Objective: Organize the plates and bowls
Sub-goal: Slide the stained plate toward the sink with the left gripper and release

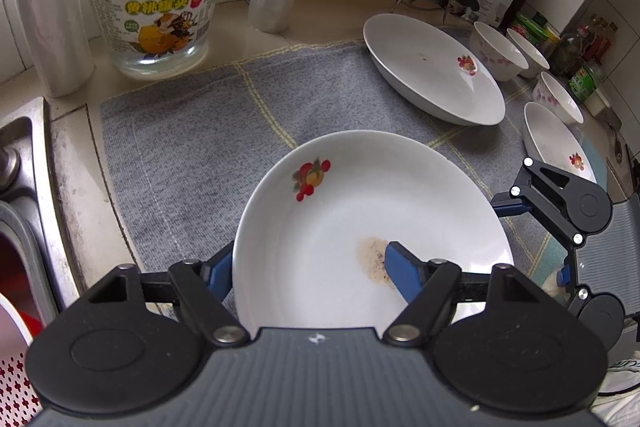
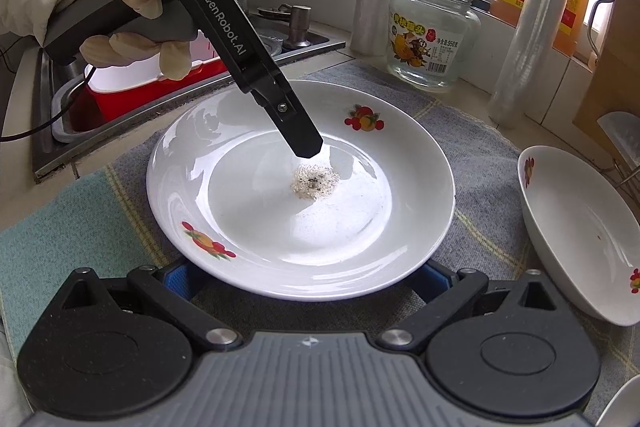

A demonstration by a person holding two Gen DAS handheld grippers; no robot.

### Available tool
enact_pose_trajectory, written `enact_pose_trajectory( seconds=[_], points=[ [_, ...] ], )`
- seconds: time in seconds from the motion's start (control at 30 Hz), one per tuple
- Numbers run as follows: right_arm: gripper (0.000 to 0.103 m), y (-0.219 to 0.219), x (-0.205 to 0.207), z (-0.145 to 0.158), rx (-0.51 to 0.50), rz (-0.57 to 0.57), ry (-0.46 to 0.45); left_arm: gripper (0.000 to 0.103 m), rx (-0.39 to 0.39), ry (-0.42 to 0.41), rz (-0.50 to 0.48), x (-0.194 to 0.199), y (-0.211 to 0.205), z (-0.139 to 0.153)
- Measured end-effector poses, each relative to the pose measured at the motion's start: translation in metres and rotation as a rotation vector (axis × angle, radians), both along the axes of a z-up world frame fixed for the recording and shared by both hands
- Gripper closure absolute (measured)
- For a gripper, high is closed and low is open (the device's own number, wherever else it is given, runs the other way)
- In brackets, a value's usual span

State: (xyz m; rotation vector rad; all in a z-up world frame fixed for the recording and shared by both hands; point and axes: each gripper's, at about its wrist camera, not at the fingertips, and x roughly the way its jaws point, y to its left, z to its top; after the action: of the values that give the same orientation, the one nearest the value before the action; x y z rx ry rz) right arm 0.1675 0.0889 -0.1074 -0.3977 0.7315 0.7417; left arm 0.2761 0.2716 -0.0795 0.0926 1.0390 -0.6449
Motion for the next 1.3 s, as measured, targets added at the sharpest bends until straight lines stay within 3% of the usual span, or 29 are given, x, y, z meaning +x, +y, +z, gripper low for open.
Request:
enact_pose_trajectory(
  seconds=[0.07,0.23,0.37,0.6,0.9,1.13,1.3],
  points=[
    [0.000,0.000,-0.002,0.001,-0.009,-0.003,-0.005,0.015,0.031,-0.060,-0.009,-0.006,-0.001,0.005],
    [0.000,-0.006,-0.011,0.011,-0.045,-0.037,-0.019,0.012,0.069,-0.167,0.039,-0.029,0.001,0.021],
    [0.000,-0.017,-0.023,0.028,-0.077,-0.148,-0.021,0.003,0.086,-0.288,0.072,-0.061,-0.006,0.037],
    [0.000,-0.027,-0.044,0.045,-0.105,-0.364,-0.042,0.002,0.069,-0.387,0.062,-0.100,-0.031,0.048],
    [0.000,-0.043,-0.070,0.056,-0.091,-0.615,-0.097,0.002,-0.003,-0.392,0.020,-0.126,-0.061,0.051],
    [0.000,-0.084,-0.084,0.063,-0.107,-0.652,-0.128,0.002,-0.004,-0.375,-0.007,-0.140,-0.094,0.049],
    [0.000,-0.127,-0.091,0.062,-0.095,-0.636,-0.133,0.002,0.005,-0.333,0.039,-0.144,-0.128,0.043]
  ],
)
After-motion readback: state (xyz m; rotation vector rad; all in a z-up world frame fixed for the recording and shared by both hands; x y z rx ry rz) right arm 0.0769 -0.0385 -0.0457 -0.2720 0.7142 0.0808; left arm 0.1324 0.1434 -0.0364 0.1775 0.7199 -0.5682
